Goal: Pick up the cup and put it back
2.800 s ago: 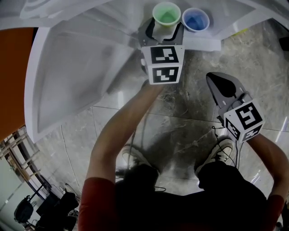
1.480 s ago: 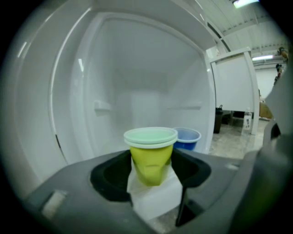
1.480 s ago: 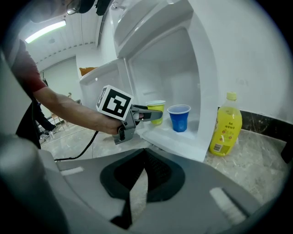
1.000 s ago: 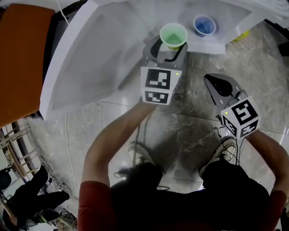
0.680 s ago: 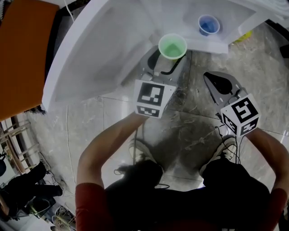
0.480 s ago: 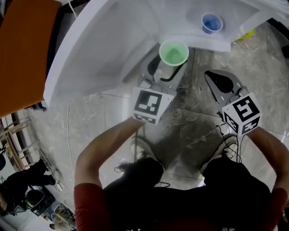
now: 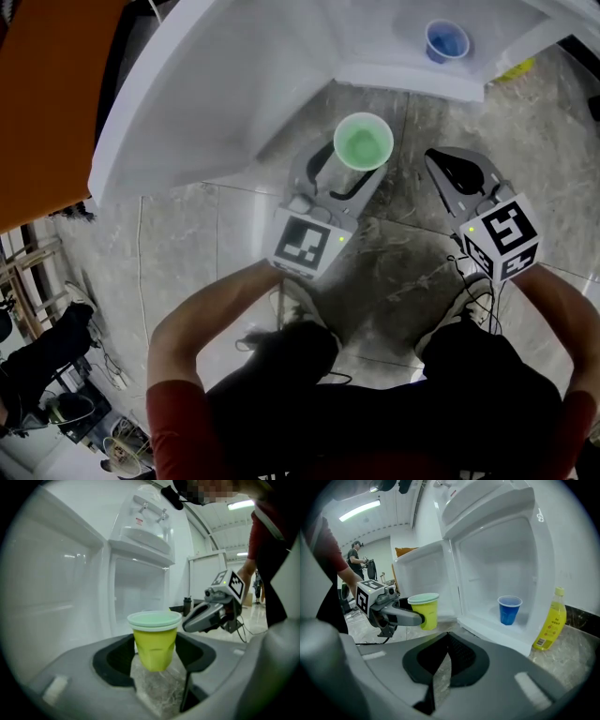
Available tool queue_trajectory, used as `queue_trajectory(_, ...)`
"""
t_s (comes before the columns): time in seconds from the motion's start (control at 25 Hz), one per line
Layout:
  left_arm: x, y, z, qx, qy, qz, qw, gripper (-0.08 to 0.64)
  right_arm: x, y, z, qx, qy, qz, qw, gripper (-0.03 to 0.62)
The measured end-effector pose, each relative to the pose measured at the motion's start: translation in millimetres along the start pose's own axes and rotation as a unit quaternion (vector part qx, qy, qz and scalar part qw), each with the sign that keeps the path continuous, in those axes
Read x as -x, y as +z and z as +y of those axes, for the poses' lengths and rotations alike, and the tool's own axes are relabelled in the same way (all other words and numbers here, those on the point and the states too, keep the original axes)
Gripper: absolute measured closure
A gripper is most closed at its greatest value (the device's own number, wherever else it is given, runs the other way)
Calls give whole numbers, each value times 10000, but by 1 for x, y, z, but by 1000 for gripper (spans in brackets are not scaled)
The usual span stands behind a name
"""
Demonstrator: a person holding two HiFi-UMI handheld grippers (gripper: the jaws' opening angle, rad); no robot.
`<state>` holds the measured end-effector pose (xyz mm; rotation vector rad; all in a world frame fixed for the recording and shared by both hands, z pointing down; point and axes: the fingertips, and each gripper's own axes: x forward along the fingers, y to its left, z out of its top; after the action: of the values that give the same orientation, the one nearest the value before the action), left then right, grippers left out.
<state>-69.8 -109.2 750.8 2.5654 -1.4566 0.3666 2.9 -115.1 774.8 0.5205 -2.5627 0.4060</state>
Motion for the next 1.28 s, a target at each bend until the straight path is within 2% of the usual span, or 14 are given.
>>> queue_trajectory(0.64,11,-42,-14,240,26,462,9986,291,-1,-15,11,-93,151,245,9995,592)
queue_trajectory(1.28,0,-49,-23,266,-27,537,9982,291,4,-24,6,-151,148,336,9992,592)
